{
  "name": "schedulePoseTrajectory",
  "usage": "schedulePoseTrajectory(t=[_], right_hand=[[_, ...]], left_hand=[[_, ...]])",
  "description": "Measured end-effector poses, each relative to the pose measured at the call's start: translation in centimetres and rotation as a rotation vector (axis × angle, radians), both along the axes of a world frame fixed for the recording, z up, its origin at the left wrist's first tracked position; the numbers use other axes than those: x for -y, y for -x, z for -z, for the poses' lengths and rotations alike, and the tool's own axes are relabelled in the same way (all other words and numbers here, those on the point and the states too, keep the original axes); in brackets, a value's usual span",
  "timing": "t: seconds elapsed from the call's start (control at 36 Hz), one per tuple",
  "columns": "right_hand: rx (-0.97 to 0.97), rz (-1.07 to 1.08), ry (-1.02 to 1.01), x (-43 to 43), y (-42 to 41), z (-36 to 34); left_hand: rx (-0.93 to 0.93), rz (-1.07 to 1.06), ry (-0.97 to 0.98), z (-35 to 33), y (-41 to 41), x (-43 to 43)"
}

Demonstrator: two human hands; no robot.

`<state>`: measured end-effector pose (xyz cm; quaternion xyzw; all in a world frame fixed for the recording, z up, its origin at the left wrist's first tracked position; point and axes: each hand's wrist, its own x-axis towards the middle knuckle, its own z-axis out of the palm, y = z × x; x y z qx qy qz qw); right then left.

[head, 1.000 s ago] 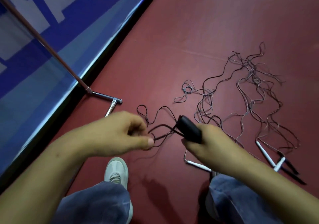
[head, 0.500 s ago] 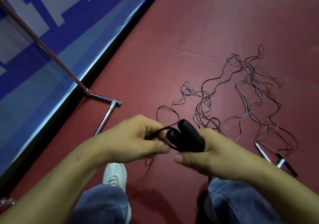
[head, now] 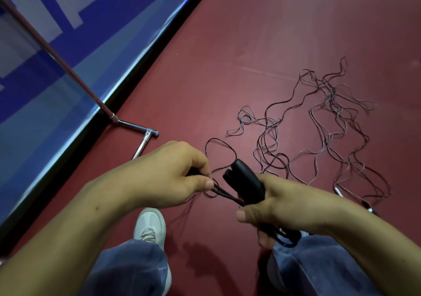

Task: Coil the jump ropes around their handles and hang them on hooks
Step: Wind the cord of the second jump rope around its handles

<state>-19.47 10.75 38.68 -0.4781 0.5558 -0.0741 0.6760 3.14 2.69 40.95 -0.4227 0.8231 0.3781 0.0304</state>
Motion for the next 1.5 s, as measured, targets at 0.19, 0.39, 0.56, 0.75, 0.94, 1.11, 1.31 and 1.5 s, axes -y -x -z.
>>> schedulePoseTrajectory(t=[0.19, 0.39, 0.56, 0.75, 0.94, 1.11, 1.31, 1.5], right_hand=[[-0.118, -0.082, 0.085, 0.1, -0.5, 0.6], [-0.063, -0.07, 0.196, -0.2, -1.0, -0.2], [-0.145, -0.109, 0.366, -0.4, -1.9, 0.7], [-0.21, -0.233, 0.488, -0.8, -2.1, -0.1], [-0.101, -0.31, 0.496, -1.7, -3.0, -1.9], [0.006, -0.293, 0.437, -2.1, -4.1, -3.0], [0.009, -0.235, 0.486, -2.3, -3.6, -2.9], [0.134, 0.053, 0.476, -1.9, -2.7, -2.4]], left_hand=[[0.017, 0.007, -0.002, -0.2, -0.8, 0.5], [-0.056, -0.073, -0.092, -0.2, -1.3, 0.8], [-0.154, -0.107, -0.15, -0.1, -1.1, 0.8], [-0.302, -0.103, -0.229, -0.1, -1.0, 0.8], [-0.486, -0.057, -0.421, -0.2, -0.8, 0.6], [-0.497, -0.037, -0.478, 0.1, -0.2, 0.2], [-0.503, -0.065, -0.522, 0.7, -0.7, 0.3], [-0.654, -0.221, -0.642, 1.8, 0.2, -1.0]])
